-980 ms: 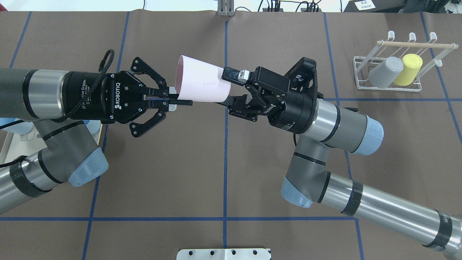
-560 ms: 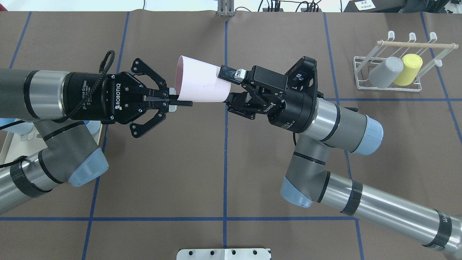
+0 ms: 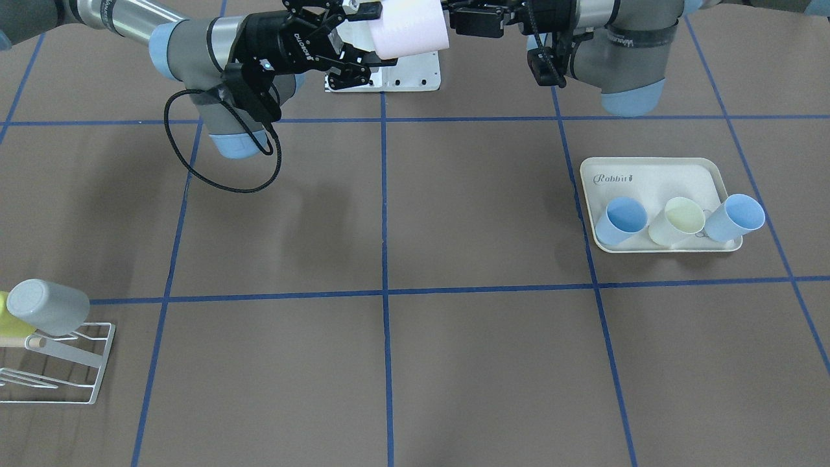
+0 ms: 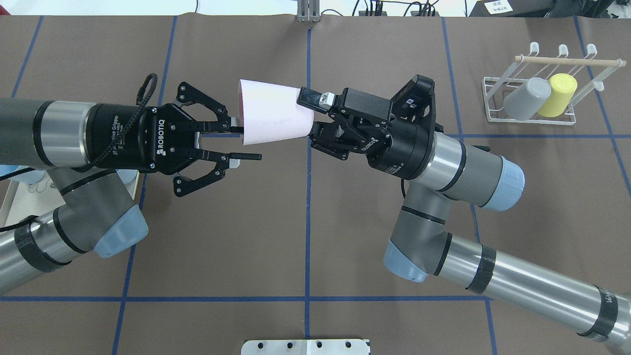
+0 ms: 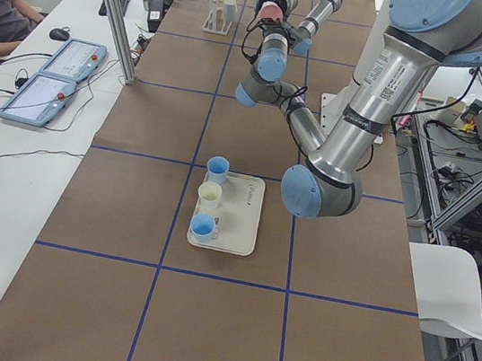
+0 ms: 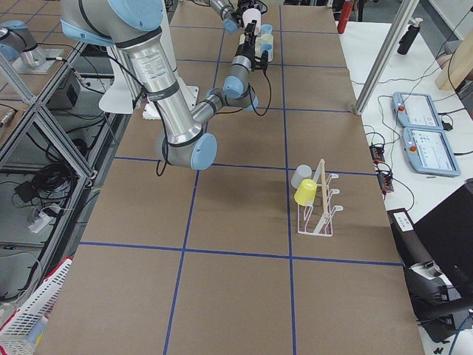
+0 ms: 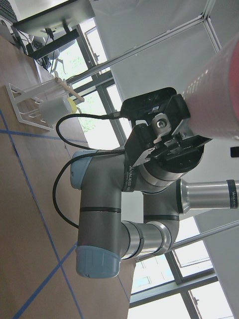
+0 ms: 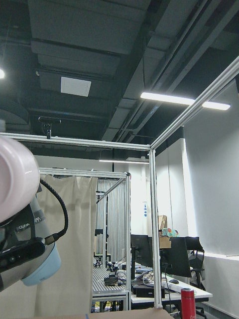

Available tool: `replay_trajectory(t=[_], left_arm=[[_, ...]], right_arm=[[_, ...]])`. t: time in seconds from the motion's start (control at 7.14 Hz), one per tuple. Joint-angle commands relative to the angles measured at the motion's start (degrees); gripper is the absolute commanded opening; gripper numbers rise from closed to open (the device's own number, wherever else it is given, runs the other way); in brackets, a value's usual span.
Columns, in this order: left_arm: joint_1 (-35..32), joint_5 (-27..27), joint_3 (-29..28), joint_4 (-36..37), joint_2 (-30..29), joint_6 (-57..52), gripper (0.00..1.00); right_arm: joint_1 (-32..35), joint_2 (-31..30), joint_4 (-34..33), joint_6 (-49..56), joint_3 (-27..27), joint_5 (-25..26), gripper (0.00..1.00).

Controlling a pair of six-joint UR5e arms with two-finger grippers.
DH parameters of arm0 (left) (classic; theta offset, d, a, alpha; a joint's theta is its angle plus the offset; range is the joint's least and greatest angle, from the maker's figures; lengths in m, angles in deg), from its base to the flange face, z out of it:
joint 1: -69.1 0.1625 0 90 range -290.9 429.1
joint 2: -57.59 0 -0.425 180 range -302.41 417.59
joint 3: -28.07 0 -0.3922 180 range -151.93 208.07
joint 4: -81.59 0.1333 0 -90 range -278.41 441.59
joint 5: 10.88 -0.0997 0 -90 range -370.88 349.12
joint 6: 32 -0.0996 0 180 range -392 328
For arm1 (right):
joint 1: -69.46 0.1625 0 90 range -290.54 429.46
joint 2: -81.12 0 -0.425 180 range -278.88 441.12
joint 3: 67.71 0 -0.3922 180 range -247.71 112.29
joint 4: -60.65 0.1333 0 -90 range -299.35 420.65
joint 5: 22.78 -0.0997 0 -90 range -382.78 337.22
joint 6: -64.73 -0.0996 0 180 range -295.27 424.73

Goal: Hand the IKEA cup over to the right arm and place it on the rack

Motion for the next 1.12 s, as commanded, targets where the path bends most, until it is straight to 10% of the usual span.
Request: replay_trajectory(t=[0.0,0.98], left_arm=[[-1.12,0.09,0.77,-0.16,0.36,-3.46,1.00],[-9.74,12.66,-1.24,19.83,6.77,-45.02,1.00]], right_arm=[[0.38,-0.10,0.09,-0.08,-0.13,-0.09,0.39],[8.79,-25.01,-16.75,29.50,-4.69,-1.58,0.35]])
